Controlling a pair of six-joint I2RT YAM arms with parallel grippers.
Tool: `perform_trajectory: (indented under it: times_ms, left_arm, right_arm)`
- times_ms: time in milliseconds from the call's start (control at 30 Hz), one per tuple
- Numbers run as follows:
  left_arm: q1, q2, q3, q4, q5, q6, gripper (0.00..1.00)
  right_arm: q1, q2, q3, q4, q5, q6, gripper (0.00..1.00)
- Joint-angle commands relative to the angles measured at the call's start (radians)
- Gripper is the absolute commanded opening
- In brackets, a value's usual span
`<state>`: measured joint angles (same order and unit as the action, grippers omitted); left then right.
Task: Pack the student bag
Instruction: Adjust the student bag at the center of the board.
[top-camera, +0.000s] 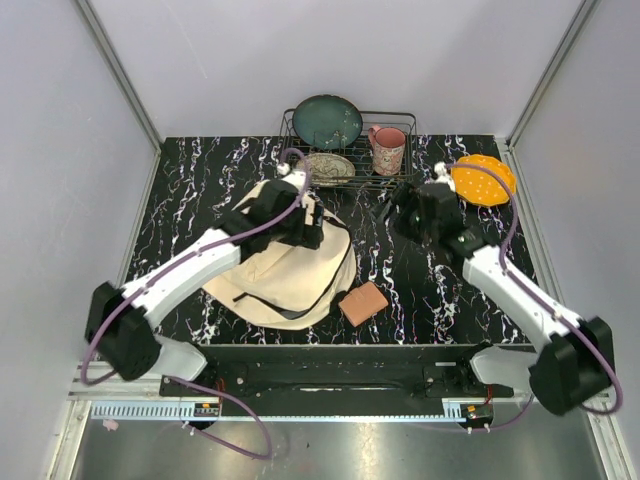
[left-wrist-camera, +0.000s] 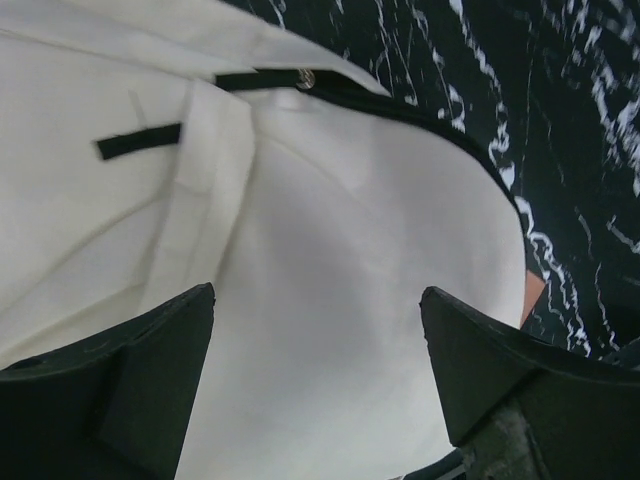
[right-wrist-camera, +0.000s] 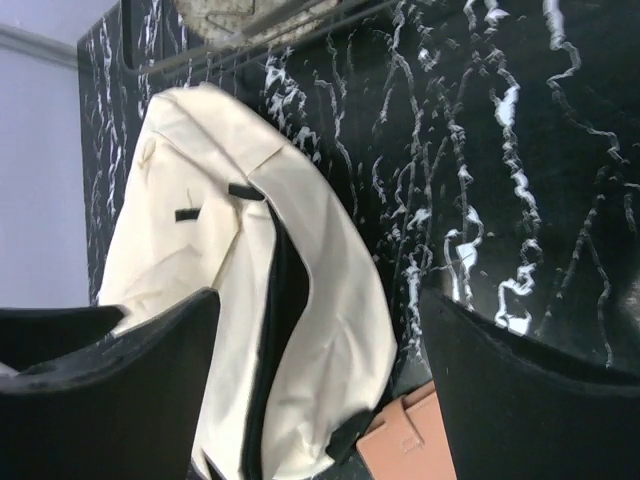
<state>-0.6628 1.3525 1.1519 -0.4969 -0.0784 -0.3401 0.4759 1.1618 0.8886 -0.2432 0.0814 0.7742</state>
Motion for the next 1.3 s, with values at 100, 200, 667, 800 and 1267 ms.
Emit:
perform_trajectory:
  times_ms: [100,200,667,800,1267]
  left_arm:
    - [-0.069,0.094,-0.055,-0.005,0.049,-0.056,0.85]
    - [-0.069,0.099,-0.127,-0.014,0.117,-0.073,0.84]
    - [-0.063,-0.367,-0.251,-0.164,-0.236,-0.293,0.94]
    - [0.012,-0.530,-0.323,-0.282,-0.288,-0.486,0.99]
    - [0.058,-0.629,-0.589,-0.392,-0.250,-0.890,0.99]
  right_arm:
    - [-0.074,0.283,0.266,-0.004,-0.319,-0.165,0.88]
    - [-0.098,0.415,0.338,-0.019,-0.429,-0.177,0.87]
    - [-0.097,0.708,0.476,-0.016,-0.618,-0.251,0.85]
    - [-0.095,0.780,0.576,-0.065,-0.631,-0.315,0.87]
    - [-0.097,1.015,0.793,-0.248,-0.669,-0.440,0.87]
